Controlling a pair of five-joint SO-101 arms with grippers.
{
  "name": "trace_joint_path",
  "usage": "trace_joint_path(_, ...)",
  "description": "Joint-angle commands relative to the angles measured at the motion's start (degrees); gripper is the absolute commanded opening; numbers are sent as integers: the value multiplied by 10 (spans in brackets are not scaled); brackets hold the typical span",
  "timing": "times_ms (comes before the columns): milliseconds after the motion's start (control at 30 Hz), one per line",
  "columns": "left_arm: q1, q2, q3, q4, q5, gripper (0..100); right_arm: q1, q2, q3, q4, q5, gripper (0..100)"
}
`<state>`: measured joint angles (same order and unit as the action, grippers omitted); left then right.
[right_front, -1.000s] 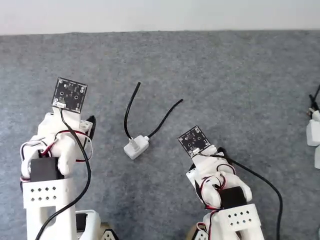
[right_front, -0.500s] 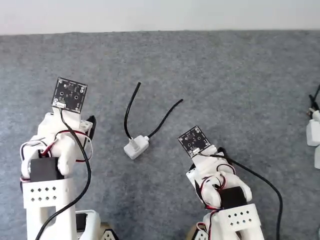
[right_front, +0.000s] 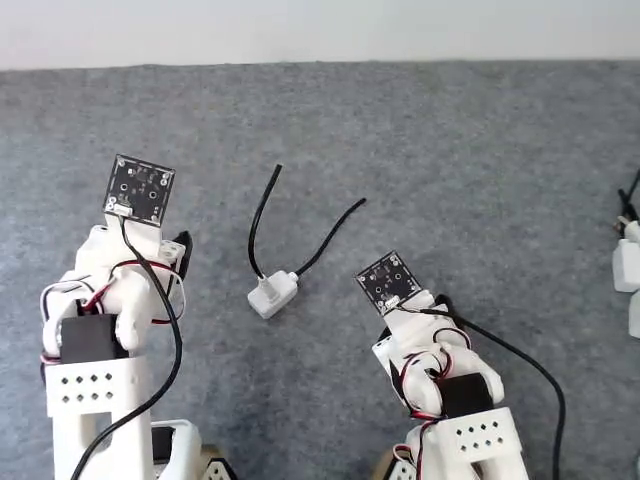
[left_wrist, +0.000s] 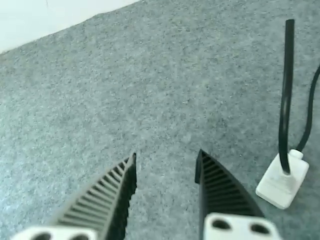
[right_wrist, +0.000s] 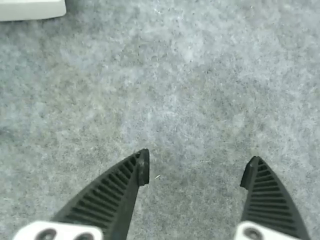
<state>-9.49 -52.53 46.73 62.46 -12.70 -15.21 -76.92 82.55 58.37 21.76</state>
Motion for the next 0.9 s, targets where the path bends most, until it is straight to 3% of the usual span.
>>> trace_joint_path(0,-5,-11,-2,-13,-4,196,5,-7,-8,-9,-7,314)
trace_joint_path(400,-22,-33,13,-10,-4,193,4,-7,-9,-6,-7,314)
trace_joint_path(867,-29,-400,225,4,-64,196,4,-7,-9,-6,-7,314)
